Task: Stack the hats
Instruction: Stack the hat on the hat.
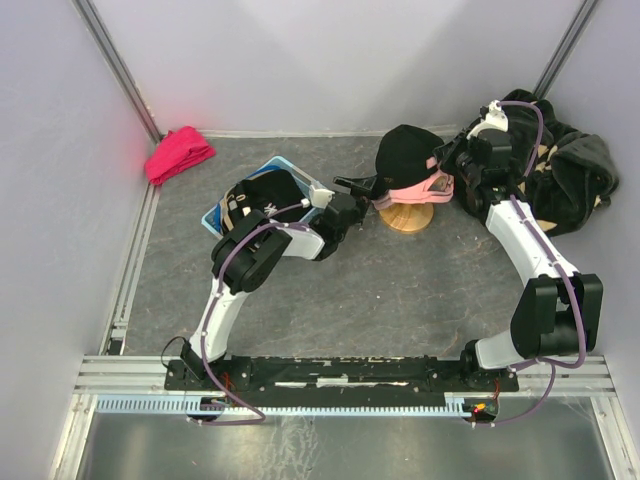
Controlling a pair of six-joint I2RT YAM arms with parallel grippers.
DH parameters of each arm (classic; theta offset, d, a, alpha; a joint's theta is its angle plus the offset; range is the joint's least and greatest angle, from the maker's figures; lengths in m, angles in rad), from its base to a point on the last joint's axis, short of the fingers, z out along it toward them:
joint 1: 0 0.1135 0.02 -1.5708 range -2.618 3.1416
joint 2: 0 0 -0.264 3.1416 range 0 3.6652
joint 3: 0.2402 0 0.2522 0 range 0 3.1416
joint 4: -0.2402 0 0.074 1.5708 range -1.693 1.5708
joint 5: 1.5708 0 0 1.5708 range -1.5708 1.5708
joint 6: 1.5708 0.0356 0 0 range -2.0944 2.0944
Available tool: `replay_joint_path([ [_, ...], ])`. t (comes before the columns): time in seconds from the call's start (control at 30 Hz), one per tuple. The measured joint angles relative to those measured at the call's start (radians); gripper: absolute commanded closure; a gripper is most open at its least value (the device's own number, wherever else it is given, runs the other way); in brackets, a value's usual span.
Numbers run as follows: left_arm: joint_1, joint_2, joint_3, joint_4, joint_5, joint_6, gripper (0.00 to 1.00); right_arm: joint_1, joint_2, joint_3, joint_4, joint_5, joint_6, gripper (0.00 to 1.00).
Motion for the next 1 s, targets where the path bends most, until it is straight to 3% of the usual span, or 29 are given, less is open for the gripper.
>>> replay_joint_path([
  [0.57,0.008,0.056,0.075,0.020,0.011,-0.050,0.11,0.000,-0.002,-0.005,0.006,0.000,0.000,0.92],
  [1.0,0.017,0.077,0.106,0.033,0.007,-0.066,0.29,-0.004,-0.006,-0.013,0.008,0.004,-0.003,0.92],
])
